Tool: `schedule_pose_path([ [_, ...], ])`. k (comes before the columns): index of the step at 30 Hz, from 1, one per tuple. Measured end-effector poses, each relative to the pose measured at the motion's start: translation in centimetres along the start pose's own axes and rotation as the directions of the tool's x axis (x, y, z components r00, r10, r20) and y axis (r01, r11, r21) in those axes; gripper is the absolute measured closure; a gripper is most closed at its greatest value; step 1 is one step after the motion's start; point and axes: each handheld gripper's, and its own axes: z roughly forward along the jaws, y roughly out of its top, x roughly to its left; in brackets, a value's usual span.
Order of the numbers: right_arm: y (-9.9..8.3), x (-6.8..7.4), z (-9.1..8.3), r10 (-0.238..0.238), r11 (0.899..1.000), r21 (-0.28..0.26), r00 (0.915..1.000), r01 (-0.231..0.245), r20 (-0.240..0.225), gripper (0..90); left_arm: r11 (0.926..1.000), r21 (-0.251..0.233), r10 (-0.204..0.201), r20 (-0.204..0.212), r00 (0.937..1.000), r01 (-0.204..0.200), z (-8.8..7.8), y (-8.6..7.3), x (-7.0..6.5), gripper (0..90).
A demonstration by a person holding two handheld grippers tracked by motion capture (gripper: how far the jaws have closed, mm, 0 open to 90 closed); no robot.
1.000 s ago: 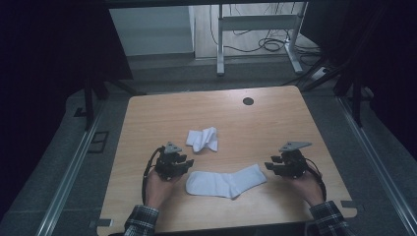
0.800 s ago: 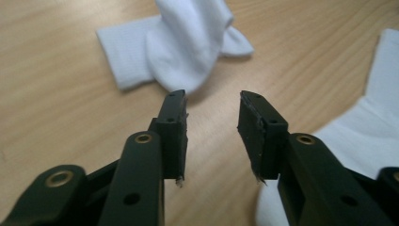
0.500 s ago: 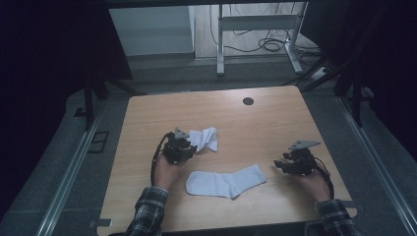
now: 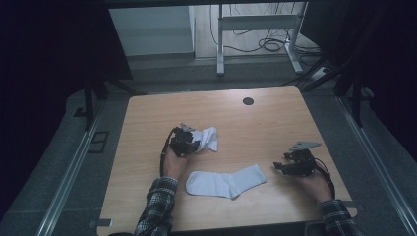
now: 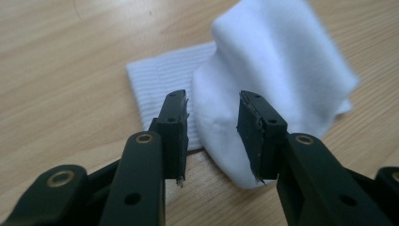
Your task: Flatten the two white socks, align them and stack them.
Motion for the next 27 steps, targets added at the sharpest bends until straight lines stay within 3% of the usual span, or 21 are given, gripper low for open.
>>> schedule_pose_path([
  [4,0.0,-0.1,0.0,0.011,1.000,-0.008,0.9999,-0.011,-0.009,34.9,1.0000,0.006,0.001,0.014,0.9999,-0.001,0.5,-0.3,-0.2,67.3],
  [7,-0.1,-0.1,0.0,0.014,1.000,-0.010,0.9999,-0.014,-0.009,33.4,0.9995,0.003,-0.032,0.047,0.9984,0.032,0.5,-0.3,-0.2,73.2],
  [8,-0.1,0.0,0.1,0.010,1.000,-0.008,0.9999,-0.010,-0.005,32.8,0.9992,0.009,-0.039,0.058,0.9976,0.039,0.3,-0.1,-0.2,82.1],
  [9,-0.1,0.0,0.1,0.010,1.000,-0.008,0.9999,-0.010,-0.005,32.8,0.9992,0.009,-0.039,0.058,0.9976,0.039,0.3,-0.1,-0.2,83.2],
  [19,-0.1,0.1,0.1,-0.002,1.000,-0.008,1.0000,0.002,0.004,32.2,0.9951,-0.091,-0.029,0.105,0.9941,0.038,-3.1,2.8,-1.2,83.5],
  [21,-0.1,0.2,0.1,-0.003,1.000,-0.008,1.0000,0.003,0.008,31.8,0.9919,-0.125,-0.008,0.119,0.9928,0.023,-4.1,4.1,-2.0,83.5],
  [27,-0.1,0.2,0.2,-0.005,1.000,-0.011,1.0000,0.005,0.009,31.3,0.9859,-0.167,0.031,0.142,0.9893,-0.007,-5.3,6.6,-3.8,83.5],
])
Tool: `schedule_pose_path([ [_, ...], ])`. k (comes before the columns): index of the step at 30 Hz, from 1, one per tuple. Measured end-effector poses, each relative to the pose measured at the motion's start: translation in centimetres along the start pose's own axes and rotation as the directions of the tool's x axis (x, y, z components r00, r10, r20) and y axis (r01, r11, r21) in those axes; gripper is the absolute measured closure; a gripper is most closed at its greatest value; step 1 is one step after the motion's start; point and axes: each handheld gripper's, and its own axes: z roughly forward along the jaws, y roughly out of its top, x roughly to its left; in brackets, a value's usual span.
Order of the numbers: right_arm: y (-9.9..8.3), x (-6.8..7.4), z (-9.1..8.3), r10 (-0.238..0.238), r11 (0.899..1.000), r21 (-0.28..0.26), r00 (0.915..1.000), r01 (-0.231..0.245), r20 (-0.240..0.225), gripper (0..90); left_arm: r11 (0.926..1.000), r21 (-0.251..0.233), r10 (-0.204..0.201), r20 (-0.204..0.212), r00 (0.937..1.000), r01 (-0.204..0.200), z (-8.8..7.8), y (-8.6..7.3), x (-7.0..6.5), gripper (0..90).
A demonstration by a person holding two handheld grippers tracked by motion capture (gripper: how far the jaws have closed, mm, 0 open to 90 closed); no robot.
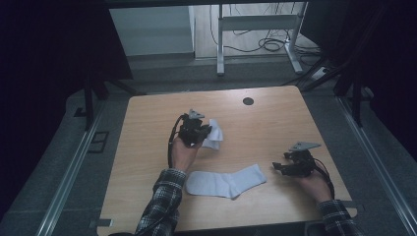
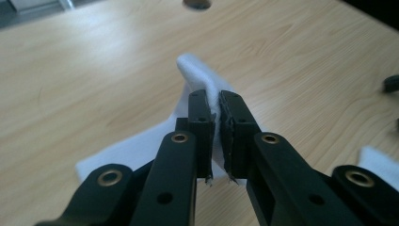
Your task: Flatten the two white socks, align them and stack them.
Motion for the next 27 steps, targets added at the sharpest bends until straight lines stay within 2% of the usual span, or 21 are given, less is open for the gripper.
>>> schedule_pose_path([
  [1,0.0,0.0,0.0,-0.003,1.000,0.001,1.0000,0.003,0.000,31.2,0.9998,-0.010,0.018,0.014,0.9997,-0.018,-0.1,1.0,-0.9,83.5],
  [4,0.0,0.0,0.0,-0.002,1.000,0.001,1.0000,0.002,-0.001,31.2,0.9988,-0.025,0.043,0.021,0.9989,-0.042,-0.2,2.2,-1.9,83.5],
  [5,0.0,0.0,0.0,-0.003,1.000,0.001,1.0000,0.003,-0.001,31.2,0.9976,-0.044,0.054,0.033,0.9980,-0.053,-0.4,3.1,-2.7,83.5],
  [8,0.0,0.0,0.0,-0.007,1.000,0.001,1.0000,0.007,0.001,31.2,0.9938,-0.085,0.076,0.049,0.9959,-0.072,-1.2,4.7,-4.0,83.5],
  [10,0.0,0.1,0.0,-0.006,1.000,0.002,1.0000,0.006,0.002,31.1,0.9892,-0.121,0.091,0.060,0.9941,-0.083,-2.3,5.9,-4.7,83.5],
  [12,0.0,0.1,0.0,-0.007,1.000,0.002,1.0000,0.007,0.002,31.2,0.9815,-0.167,0.107,0.067,0.9920,-0.094,-3.7,6.9,-5.2,83.5],
  [14,0.0,0.1,0.0,-0.007,1.000,0.003,1.0000,0.007,0.003,31.0,0.9726,-0.209,0.116,0.056,0.9917,-0.102,-5.3,7.7,-5.3,83.5],
  [15,0.0,0.1,0.0,-0.008,1.000,0.003,1.0000,0.008,0.003,31.0,0.9712,-0.216,0.113,0.049,0.9923,-0.100,-5.7,7.8,-5.2,83.5],
  [18,0.0,0.1,0.0,-0.011,1.000,0.003,0.9999,0.011,0.005,30.9,0.9739,-0.202,0.111,0.025,0.9935,-0.103,-6.3,7.4,-4.7,83.5],
  [19,0.0,0.2,0.1,-0.013,1.000,0.004,0.9999,0.013,0.008,30.6,0.9806,-0.167,0.106,0.008,0.9943,-0.103,-6.2,6.5,-4.0,83.4],
  [20,0.0,0.2,0.1,-0.013,1.000,0.004,0.9999,0.013,0.008,30.6,0.9806,-0.167,0.106,0.008,0.9943,-0.103,-6.2,6.5,-4.0,83.3],
  [24,0.0,0.2,0.1,-0.013,1.000,0.004,0.9999,0.013,0.010,30.5,0.9952,-0.074,0.065,0.010,0.9979,-0.064,-4.5,3.1,-1.8,83.3],
  [27,0.1,0.2,0.1,-0.010,1.000,0.004,0.9999,0.010,0.013,30.5,0.9990,-0.001,0.046,-0.008,0.9989,-0.046,-3.2,0.6,-0.5,83.2],
])
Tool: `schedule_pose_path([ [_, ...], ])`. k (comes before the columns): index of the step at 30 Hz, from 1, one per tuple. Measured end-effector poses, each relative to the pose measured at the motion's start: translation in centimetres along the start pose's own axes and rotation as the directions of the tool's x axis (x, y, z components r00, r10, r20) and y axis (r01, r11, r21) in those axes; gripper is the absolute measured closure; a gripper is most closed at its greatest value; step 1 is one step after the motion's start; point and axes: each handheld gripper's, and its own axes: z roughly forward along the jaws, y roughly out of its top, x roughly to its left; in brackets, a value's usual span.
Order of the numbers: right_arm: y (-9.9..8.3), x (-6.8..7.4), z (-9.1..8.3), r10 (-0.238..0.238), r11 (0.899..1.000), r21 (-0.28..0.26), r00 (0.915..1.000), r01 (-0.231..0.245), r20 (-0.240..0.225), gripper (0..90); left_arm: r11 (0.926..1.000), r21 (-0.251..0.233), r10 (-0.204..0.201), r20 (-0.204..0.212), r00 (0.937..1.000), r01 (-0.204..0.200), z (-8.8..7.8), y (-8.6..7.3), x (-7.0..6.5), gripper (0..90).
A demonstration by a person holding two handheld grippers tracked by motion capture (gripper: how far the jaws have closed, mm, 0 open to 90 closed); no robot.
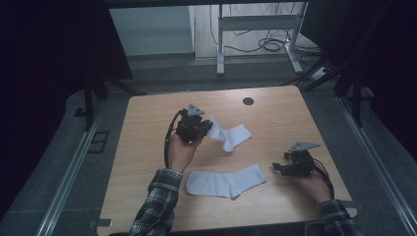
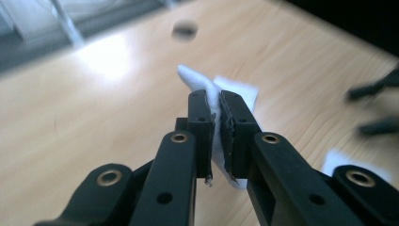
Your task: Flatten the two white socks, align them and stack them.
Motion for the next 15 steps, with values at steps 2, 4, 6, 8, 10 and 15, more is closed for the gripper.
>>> schedule_pose_path([
  [2,0.0,0.0,0.0,0.004,1.000,0.001,1.0000,-0.004,0.002,30.6,0.9979,0.063,-0.014,-0.030,0.9994,0.016,1.1,-2.7,1.2,83.1],
  [4,0.0,0.0,0.0,0.004,1.000,0.004,1.0000,-0.004,0.004,30.6,0.9966,0.081,-0.012,-0.044,0.9990,0.015,1.4,-3.5,1.5,83.0],
  [6,0.0,0.1,0.0,0.004,1.000,0.003,1.0000,-0.004,0.007,30.6,0.9914,0.131,0.005,-0.091,0.9958,0.007,1.9,-5.2,2.4,83.0],
  [8,0.1,0.1,0.0,0.004,1.000,0.004,1.0000,-0.005,0.009,30.6,0.9889,0.149,0.014,-0.108,0.9940,0.002,2.0,-5.9,2.8,83.0],
  [10,0.1,0.2,0.0,0.007,1.000,0.007,0.9999,-0.007,0.012,30.6,0.9834,0.181,0.021,-0.139,0.9901,0.004,2.0,-7.1,3.6,82.8],
  [15,0.1,0.2,0.0,0.008,1.000,0.008,0.9999,-0.008,0.014,30.6,0.9789,0.202,-0.002,-0.158,0.9875,0.035,2.0,-8.6,4.7,82.2],
])
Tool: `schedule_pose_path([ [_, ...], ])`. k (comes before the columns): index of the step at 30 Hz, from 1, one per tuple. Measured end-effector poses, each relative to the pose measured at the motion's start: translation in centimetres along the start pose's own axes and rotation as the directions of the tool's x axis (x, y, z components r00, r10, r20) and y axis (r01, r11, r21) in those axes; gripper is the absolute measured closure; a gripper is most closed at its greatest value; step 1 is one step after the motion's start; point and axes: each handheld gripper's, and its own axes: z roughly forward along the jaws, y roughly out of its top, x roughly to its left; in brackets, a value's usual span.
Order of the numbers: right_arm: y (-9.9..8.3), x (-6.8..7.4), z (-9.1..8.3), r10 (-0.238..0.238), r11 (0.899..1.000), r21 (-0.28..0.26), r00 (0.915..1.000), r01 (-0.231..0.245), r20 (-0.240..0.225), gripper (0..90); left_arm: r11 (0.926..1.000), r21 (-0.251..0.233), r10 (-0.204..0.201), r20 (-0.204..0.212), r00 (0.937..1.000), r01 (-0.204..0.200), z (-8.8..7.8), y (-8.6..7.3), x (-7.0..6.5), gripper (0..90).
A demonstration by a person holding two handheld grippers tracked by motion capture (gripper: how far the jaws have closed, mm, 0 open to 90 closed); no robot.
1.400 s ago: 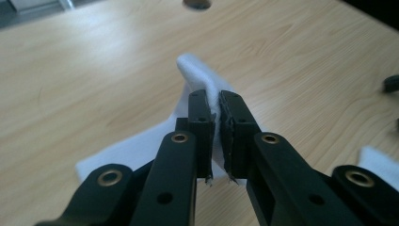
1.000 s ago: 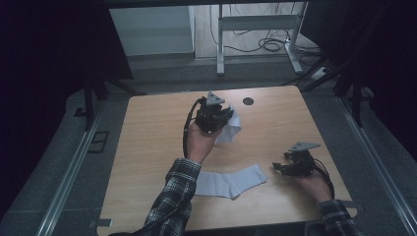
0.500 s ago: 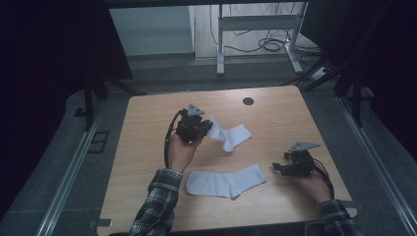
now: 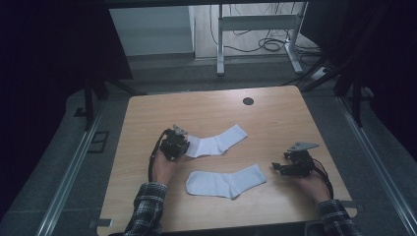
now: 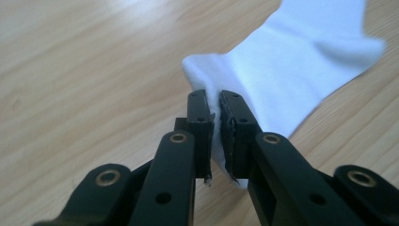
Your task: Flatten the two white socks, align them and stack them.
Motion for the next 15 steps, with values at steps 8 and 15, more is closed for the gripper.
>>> schedule_pose_path([
  [8,0.1,0.2,0.0,-0.011,1.000,0.011,0.9999,0.011,0.013,29.5,0.9888,-0.082,-0.125,-0.004,0.9921,0.124,-0.4,-1.8,2.1,63.8],
  [15,0.4,0.5,0.1,-0.002,0.999,0.032,0.9995,0.001,0.031,30.8,0.9840,-0.107,-0.144,-0.002,0.9896,0.143,-0.1,-1.9,2.2,59.1],
])
